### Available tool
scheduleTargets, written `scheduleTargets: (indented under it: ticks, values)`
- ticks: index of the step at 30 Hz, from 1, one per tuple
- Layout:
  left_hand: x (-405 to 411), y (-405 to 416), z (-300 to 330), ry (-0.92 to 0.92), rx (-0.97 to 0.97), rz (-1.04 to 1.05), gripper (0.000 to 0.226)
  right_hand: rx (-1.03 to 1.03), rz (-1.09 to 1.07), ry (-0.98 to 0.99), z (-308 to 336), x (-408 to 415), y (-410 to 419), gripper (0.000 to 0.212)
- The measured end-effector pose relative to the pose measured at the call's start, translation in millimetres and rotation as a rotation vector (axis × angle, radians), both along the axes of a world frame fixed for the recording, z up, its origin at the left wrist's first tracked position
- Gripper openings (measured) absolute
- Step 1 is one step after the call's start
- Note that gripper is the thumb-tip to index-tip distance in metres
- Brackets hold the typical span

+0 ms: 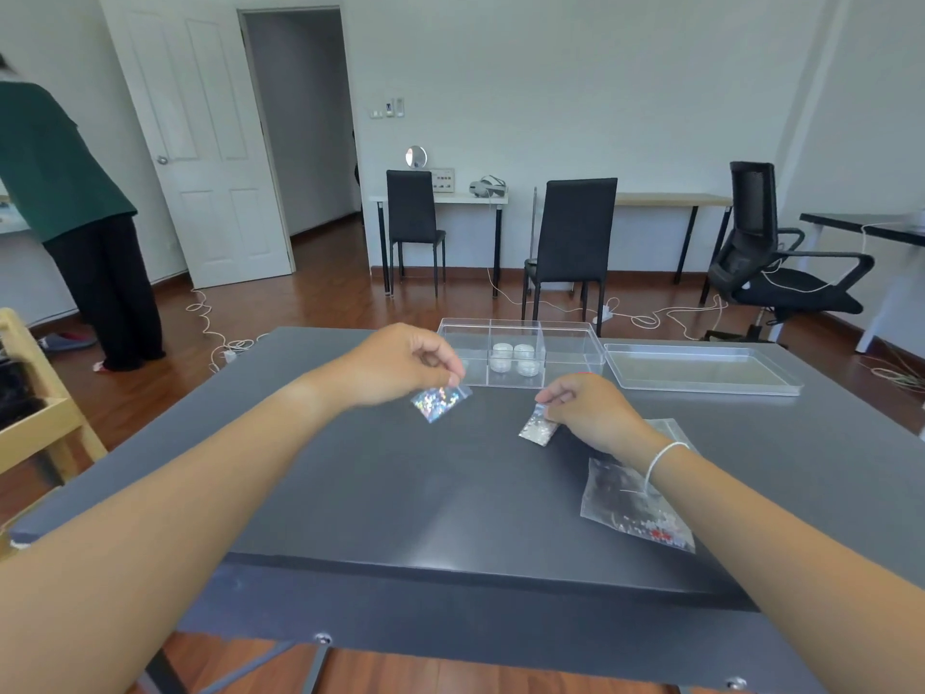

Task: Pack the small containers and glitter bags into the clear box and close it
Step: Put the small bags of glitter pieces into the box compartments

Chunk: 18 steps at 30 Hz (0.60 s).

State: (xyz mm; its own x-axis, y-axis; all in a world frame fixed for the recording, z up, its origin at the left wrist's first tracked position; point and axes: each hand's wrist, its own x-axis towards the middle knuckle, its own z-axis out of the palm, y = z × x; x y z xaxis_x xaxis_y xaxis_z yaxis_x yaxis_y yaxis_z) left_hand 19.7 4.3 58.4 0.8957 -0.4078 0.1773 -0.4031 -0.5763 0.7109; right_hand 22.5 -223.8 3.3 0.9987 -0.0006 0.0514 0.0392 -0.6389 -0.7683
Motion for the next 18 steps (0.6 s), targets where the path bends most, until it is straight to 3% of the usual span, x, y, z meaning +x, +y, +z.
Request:
scheduleTargets:
  ticks: [18]
  values:
    - [114.8, -10.4, -6.7, -0.049, -0.191, 0.285, 0.017, 0.193, 0.133, -0.219, 22.0, 36.8, 16.1, 0.022]
